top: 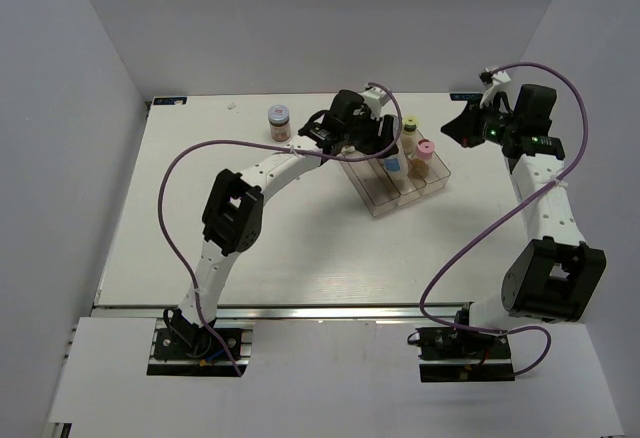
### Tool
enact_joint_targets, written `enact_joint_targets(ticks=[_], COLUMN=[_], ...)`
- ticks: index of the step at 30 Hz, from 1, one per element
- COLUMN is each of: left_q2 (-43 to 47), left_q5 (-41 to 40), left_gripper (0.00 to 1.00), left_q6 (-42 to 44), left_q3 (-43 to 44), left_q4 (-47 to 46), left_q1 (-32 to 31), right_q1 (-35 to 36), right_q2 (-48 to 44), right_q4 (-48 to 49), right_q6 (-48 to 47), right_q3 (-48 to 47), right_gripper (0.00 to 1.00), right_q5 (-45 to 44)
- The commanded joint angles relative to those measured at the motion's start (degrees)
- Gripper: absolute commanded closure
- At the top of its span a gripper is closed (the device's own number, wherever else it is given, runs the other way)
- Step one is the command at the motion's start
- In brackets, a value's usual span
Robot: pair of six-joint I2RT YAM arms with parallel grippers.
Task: Organize the condiment bottles
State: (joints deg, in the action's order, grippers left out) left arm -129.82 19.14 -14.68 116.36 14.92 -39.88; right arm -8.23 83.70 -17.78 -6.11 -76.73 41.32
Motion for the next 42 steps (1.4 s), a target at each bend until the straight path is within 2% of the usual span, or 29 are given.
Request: enact_joint_targets(ticks=[1,3,5,6,7,9,11,17,20,22,26,30,34,37,38,40,41,42], left_q2=[2.03,1.33,0.80,0.27,0.01,-0.26,-0.78,-1.31,-1.14,-0.88,0.53,2.72,7.28,13.86,15.54,18.80,21.86,23.46], left_q5=[-1.47,-2.00,-2.96,-3.40,-3.84,-4.28,-4.28,-3.84,-3.41,-3.32,-3.14,-2.35,-3.40,-6.12,-7.96,-9.37,-10.08,-11.65], left_gripper=[0.94,0.92,0.85,0.81,0.65,0.54,0.42,0.35,0.28,0.20,0.08,0.05,0.04,0.05,0.07,0.09,0.12,0.20], left_q6=[-0.27,0.00,0.09,0.09,0.09,0.00,-0.09,-0.26,-0.35,-0.44,-0.96,-1.49,-1.85,-1.67,-1.67,-1.41,-1.32,-1.41], left_q3=[2.65,2.82,3.35,3.61,3.88,3.97,4.05,4.32,4.23,4.23,4.06,4.14,2.74,-2.43,-3.84,-7.89,-9.03,-11.74], left_q4=[-3.93,-3.58,-3.14,-2.53,-2.18,-1.91,-1.73,-1.03,-0.68,-0.68,-1.20,-1.73,-1.82,-3.92,-4.89,-5.51,-5.43,-5.34], left_q1=[-0.55,-0.64,-0.90,-1.08,-1.34,-1.52,-1.87,-2.31,-2.40,-2.49,-2.75,-2.75,-2.75,-2.75,-2.75,-2.66,-2.49,-2.14], right_q1=[-0.30,-0.30,-0.30,-0.30,-0.30,-0.30,-0.30,-0.30,-0.30,-0.30,-0.30,-0.30,-0.30,-0.30,-0.30,-0.21,0.23,0.75], right_q2=[-1.70,-1.70,-1.61,-1.52,-1.61,-1.44,-1.52,-1.26,-1.17,-1.17,-1.52,-1.87,-1.52,-0.21,1.10,2.77,4.61,5.50], right_q4=[1.61,1.61,1.70,1.78,1.87,1.96,2.14,2.31,2.31,2.31,2.22,3.19,4.59,6.18,6.61,7.93,8.72,9.95], right_q6=[0.57,0.48,0.40,0.40,0.48,0.75,0.83,1.01,0.92,0.66,-1.00,-3.82,-5.84,-6.90,-6.99,-6.20,-5.59,-4.88], right_q3=[0.44,0.61,0.79,0.79,0.88,0.97,0.97,0.97,0.97,1.05,1.58,2.37,1.94,0.88,-0.43,-2.10,-3.85,-5.00], right_gripper=[0.99,0.99,0.97,0.90,0.85,0.72,0.69,0.67,0.65,0.61,0.39,0.33,0.36,0.47,0.58,0.70,0.83,0.87], right_q5=[0.95,0.87,1.04,1.13,1.13,1.13,1.04,0.87,0.95,1.13,2.79,6.57,10.00,13.25,15.43,17.29,18.17,18.18])
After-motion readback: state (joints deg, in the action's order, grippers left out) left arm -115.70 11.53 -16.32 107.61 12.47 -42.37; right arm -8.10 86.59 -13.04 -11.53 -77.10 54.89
